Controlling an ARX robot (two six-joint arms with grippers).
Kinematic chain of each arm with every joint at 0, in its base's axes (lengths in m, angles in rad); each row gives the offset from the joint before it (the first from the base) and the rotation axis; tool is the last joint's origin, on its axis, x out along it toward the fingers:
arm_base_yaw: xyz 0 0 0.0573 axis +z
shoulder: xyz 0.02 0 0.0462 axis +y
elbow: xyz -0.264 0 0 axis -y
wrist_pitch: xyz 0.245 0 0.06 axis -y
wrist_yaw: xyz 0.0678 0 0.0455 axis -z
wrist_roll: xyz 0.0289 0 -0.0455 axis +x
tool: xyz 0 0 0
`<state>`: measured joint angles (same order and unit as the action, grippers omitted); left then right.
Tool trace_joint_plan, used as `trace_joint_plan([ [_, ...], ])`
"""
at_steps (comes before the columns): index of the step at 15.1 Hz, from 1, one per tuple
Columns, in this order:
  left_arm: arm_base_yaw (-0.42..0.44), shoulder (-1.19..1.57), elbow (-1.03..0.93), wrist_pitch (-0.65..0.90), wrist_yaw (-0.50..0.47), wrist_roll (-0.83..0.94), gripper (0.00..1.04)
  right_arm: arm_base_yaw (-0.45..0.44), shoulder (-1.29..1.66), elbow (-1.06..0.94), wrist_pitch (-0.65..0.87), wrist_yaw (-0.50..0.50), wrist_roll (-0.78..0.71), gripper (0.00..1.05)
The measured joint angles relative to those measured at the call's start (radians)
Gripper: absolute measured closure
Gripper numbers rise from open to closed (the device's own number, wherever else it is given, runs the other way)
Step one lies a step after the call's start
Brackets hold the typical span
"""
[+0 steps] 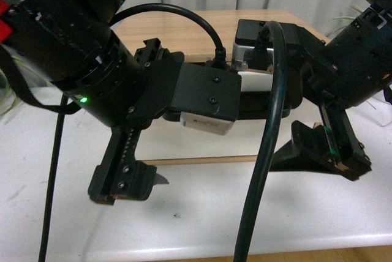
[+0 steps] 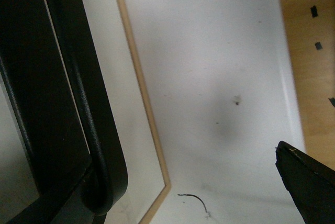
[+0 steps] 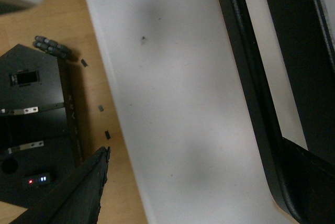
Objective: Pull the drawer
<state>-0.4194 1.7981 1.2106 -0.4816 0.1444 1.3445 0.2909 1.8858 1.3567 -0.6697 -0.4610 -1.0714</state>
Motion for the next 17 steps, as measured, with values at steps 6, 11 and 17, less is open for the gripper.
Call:
trace_joint_plan([
  [6, -0.045, -0.174, -0.171, -0.057, 0.029, 0.077, 0.07, 0.078, -0.187, -0.208, -0.018, 0.060, -0.021, 0.06],
  [11, -0.047, -0.273, -0.264, 0.153, 0.077, 0.020, 0.07, 0.084, -0.302, -0.308, 0.142, -0.011, 0.076, 0.06],
  [17, 0.106, -0.758, -0.618, 0.576, 0.129, -0.492, 0.07, -0.120, -0.789, -0.695, 0.681, 0.243, 0.454, 0.06],
])
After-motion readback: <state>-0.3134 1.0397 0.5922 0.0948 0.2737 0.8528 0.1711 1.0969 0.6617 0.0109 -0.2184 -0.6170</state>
